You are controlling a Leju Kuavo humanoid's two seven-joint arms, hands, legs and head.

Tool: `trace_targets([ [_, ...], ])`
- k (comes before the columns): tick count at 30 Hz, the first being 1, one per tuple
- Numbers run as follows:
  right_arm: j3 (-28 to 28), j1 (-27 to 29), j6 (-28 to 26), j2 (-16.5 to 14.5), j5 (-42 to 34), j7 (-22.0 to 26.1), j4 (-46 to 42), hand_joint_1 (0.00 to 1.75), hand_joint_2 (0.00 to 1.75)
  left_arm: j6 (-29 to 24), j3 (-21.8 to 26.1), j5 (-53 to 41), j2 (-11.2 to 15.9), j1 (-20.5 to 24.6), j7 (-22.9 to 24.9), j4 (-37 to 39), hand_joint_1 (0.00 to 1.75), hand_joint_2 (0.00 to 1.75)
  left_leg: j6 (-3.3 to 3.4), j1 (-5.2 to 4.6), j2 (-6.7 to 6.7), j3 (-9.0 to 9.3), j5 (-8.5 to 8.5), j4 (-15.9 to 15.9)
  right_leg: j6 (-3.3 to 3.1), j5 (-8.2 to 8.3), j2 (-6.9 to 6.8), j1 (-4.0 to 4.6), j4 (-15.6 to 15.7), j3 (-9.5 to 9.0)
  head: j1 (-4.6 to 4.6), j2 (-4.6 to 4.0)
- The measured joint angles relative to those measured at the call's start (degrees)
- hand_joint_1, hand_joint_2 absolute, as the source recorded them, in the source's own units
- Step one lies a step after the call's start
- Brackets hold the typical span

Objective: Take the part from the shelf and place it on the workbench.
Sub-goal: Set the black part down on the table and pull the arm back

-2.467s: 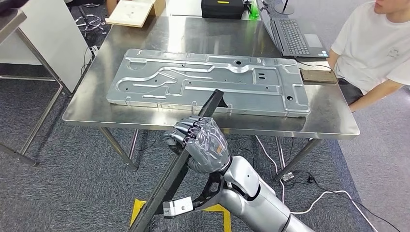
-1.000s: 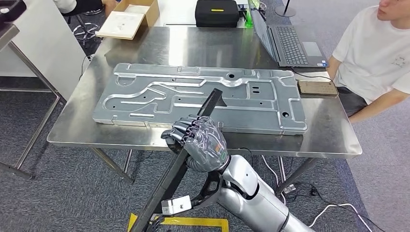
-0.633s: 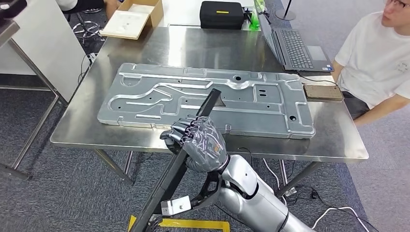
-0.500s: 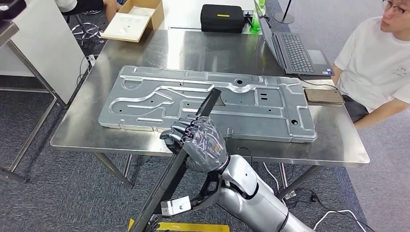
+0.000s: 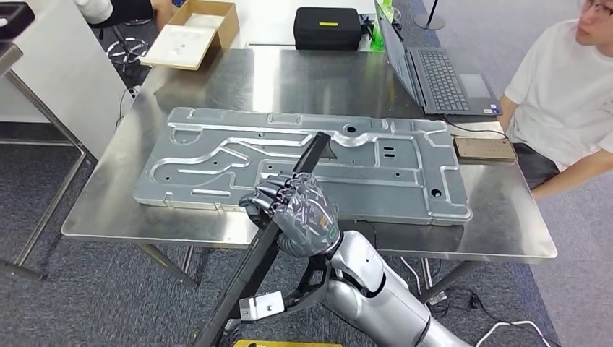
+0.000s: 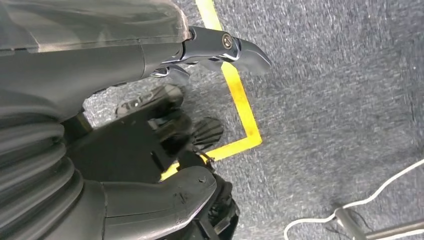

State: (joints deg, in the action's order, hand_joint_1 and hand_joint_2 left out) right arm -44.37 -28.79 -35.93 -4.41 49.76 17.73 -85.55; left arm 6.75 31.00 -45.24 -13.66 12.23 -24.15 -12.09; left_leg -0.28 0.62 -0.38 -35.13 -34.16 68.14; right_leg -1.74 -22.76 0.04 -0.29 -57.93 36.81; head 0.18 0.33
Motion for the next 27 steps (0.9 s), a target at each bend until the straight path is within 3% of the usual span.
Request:
trace_targets([
  [2, 0.0, 0.1, 0.0, 0.0, 0.0, 0.0, 0.1, 1.75, 1.75, 0.0, 0.0, 0.0, 0.0, -0.2, 0.0, 0.0, 0.0, 1.75, -0.37, 0.11, 0.01, -3.52, -0.92, 5.3, -0.13, -0.31, -0.01, 0.02, -0.2, -0.08, 0.0, 0.0],
  [3, 0.0, 0.1, 0.0, 0.0, 0.0, 0.0, 0.1, 1.75, 1.75, -0.1, 0.0, 0.0, 0.1, -0.2, 0.0, 0.0, 0.0, 1.75, -0.5, 0.16, 0.02, -3.96, 0.24, 5.1, -0.07, -0.5, 0.04, -0.01, -0.4, -0.12, 0.01, 0.0],
  [5, 0.0, 0.1, 0.0, 0.0, 0.0, 0.0, 0.2, 1.75, 1.75, -0.4, 0.0, -0.1, 0.1, -0.2, 0.1, 0.0, 0.0, 1.75, -0.56, 0.34, 0.06, -1.8, 4.71, -1.0, 0.24, -0.97, 0.13, -0.07, -1.0, -0.26, 0.01, 0.0],
  [7, 0.0, 0.1, 0.0, 0.0, 0.0, 0.0, 0.2, 1.75, 1.75, -0.6, 0.0, -0.2, 0.1, -0.1, 0.1, 0.0, 0.0, 1.75, -0.19, 0.29, 0.02, 0.67, 7.31, -7.1, 0.81, -1.41, 0.23, 0.13, -1.7, -0.19, 0.02, 0.0],
  [12, 0.0, 0.0, -0.1, 0.0, 0.1, 0.0, 0.1, 1.75, 1.75, -0.4, 0.0, -0.4, 0.0, -0.1, -0.4, 0.0, 0.0, 1.75, 1.73, 0.14, -0.13, 1.27, 7.97, -8.9, 2.26, -2.07, 0.25, 0.04, -2.7, 0.34, 0.03, 0.0],
  [14, 0.0, -0.1, -0.1, 0.1, 0.1, 0.0, 0.1, 1.75, 1.75, 0.0, -0.1, -0.5, -0.1, 0.0, -0.8, 0.0, 0.0, 1.75, 2.39, 0.28, -0.02, 1.35, 8.2, -9.2, 2.81, -4.93, 0.19, -0.12, -7.5, 2.46, 0.05, 0.0],
  [16, 0.0, 0.0, 0.0, 0.1, 0.1, 0.0, 0.2, 1.75, 1.75, 0.1, -0.2, -0.5, -0.1, -0.1, -0.9, 0.0, 0.0, 1.75, 2.63, 0.23, 0.06, 1.3, 8.23, -9.2, 3.18, -8.27, 0.17, -0.2, -14.7, 5.84, 0.05, 0.0],
  [17, 0.0, 0.1, -0.1, 0.2, 0.1, 0.0, 0.2, 1.75, 1.75, -0.2, -0.3, -0.4, -0.1, -0.2, -0.7, 0.0, 0.0, 1.75, 2.65, 0.21, 0.07, 1.3, 8.22, -9.2, 3.25, -8.87, 0.16, -0.25, -17.0, 6.92, 0.05, 0.0],
  [18, 0.0, 0.2, -0.1, 0.2, 0.3, 0.0, 0.2, 1.75, 1.75, -0.6, -0.3, -0.3, -0.1, -0.3, -0.6, 0.0, 0.0, 1.75, 2.64, 0.18, 0.05, 1.31, 8.22, -9.1, 3.23, -8.42, 0.16, -0.28, -17.3, 7.05, 0.05, 0.0],
  [19, 0.0, 0.2, -0.2, 0.3, 0.7, 0.0, 0.2, 1.75, 1.75, -1.0, -0.3, -0.3, -0.1, -0.3, -0.4, 0.0, 0.0, 1.75, 2.61, 0.17, 0.01, 1.35, 8.2, -9.1, 3.08, -6.96, 0.15, -0.3, -15.3, 6.02, 0.05, 0.0],
  [22, 0.0, 0.1, -0.6, 0.6, 2.5, -0.4, 0.0, 1.75, 1.75, -1.8, -0.3, -0.3, -0.1, -0.3, -0.2, 0.0, 0.0, 1.75, 2.22, -0.02, -0.1, 1.47, 8.04, -9.1, 2.14, -2.44, 0.13, 0.04, -4.2, 0.28, 0.05, 0.0],
  [23, 0.1, 0.0, -0.8, 0.8, 3.1, -0.7, -0.1, 1.75, 1.75, -1.8, -0.3, -0.3, -0.2, -0.3, -0.3, 0.0, 0.0, 1.75, 1.97, -0.09, -0.1, 1.45, 7.99, -9.1, 1.89, -2.07, 0.13, 0.23, -2.3, -0.64, 0.04, 0.0],
  [25, 0.5, -0.2, -1.0, 1.2, 4.1, -1.8, -0.5, 1.75, 1.75, -1.8, -0.3, -0.2, -0.2, -0.3, -0.5, 0.0, 0.0, 1.75, 1.35, -0.11, -0.08, 1.46, 7.99, -9.2, 1.57, -2.17, 0.16, 0.45, -1.5, -0.83, 0.04, 0.0],
  [27, 1.8, -0.7, -0.7, 2.0, 4.7, -3.6, -0.8, 1.75, 1.75, -1.6, -0.3, 0.0, -0.2, -0.4, -0.9, 0.0, 0.0, 1.75, 0.78, -0.04, -0.01, 1.34, 7.43, -8.8, 1.06, -1.93, 0.1, 0.12, -0.8, -1.22, 0.03, 0.0],
])
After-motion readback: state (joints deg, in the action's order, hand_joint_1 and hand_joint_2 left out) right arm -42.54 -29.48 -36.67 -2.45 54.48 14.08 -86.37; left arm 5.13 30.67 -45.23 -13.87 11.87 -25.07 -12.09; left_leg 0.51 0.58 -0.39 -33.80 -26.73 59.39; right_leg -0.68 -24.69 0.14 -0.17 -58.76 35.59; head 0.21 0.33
